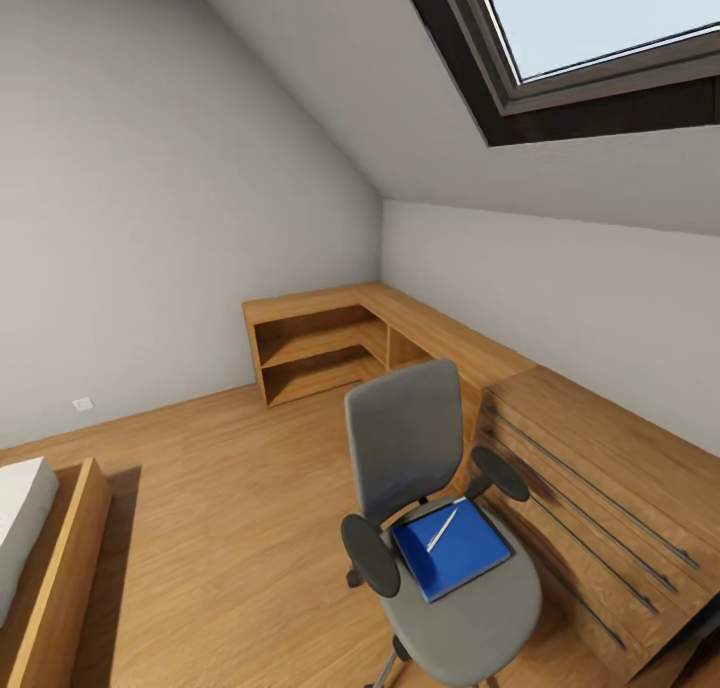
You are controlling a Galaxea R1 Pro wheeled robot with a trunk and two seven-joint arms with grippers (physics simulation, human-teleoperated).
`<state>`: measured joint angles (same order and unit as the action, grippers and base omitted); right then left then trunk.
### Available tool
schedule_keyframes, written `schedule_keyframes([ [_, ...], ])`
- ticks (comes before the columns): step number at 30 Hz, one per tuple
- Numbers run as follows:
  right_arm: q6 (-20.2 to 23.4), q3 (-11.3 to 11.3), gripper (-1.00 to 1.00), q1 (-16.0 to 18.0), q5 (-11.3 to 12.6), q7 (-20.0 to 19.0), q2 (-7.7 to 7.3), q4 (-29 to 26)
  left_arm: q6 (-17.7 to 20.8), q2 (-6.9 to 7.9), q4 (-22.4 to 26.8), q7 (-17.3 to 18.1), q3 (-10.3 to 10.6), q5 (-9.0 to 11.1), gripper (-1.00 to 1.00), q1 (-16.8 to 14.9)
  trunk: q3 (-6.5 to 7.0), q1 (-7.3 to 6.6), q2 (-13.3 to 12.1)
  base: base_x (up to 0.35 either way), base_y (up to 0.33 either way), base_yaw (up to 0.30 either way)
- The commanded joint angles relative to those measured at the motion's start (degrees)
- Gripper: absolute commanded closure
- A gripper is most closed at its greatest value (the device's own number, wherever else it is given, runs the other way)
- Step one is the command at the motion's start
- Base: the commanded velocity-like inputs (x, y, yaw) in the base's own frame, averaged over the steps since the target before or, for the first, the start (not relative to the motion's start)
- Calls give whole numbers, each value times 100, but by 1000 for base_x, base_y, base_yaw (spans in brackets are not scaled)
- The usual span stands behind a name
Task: In the bedroom, organize the workspace by keeping the computer under the desk, ensuring the monitor is on the desk, placing the keyboard on the desk next to the monitor, placing the mouse on the desk next to the keyboard, moving the folder from the swivel chair onto the desk next to the mouse, stacking the notebook on top of the folder with the pen on top of the notebook, and positioning the swivel chair next to the desk.
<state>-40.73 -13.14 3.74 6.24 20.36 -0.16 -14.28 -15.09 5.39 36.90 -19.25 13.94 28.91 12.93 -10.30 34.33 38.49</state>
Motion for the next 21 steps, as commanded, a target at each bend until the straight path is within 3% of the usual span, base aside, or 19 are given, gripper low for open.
schedule_keyframes([
  [1, -24, -50, -100, 4, 58, 17, -2, -1, -33, 7, 10, -44, 48, 57, -100, -1, -8, 2, 7, 0, 0, 17],
  [6, -130, -62, -100, 10, 38, 43, 21, -516, -383, 57, 207, -91, 13, 76, -100, -4, -8, 2, 7, 0, 0, 6],
  [9, -85, -48, -100, 321, 93, 57, 22, -1063, -414, 53, 485, -122, -185, 290, -100, -316, -8, 2, 7, 0, 0, 1],
  [10, 4, -42, -100, 535, 161, 58, 20, -1173, -385, 54, 545, -129, -261, 454, -100, -508, -8, 2, 7, 0, 0, 0],
  [11, 416, -22, -100, 1035, 463, 47, 5, -1286, -94, 67, 608, -133, -365, 871, -100, -961, -8, 2, 7, 0, 0, 0],
  [13, 895, -14, -100, 1440, 781, 28, -7, -1299, 336, 84, 629, -134, -404, 1120, -100, -1295, -8, 2, 7, 0, 0, 0],
  [15, 1825, -8, -100, 2148, 1194, 1, -11, -1148, 1212, 220, 552, -122, -463, 1334, -100, -1831, -8, 2, 7, 0, 0, 0],
  [17, 2157, -7, -100, 2401, 1282, -5, -11, -1057, 1465, 295, 467, -103, -511, 1391, -100, -2010, -8, 2, 7, 0, 0, 0],
  [19, 2987, -7, -100, 2990, 1414, -25, 4, -696, 1741, 399, 171, -60, -639, 1509, -100, -2309, -8, 2, 7, 0, 0, 0],
  [21, 3090, -12, -100, 3061, 1427, -31, 15, -616, 1668, 409, 90, -53, -651, 1512, -100, -2338, -8, 2, 7, 0, 0, 0],
])
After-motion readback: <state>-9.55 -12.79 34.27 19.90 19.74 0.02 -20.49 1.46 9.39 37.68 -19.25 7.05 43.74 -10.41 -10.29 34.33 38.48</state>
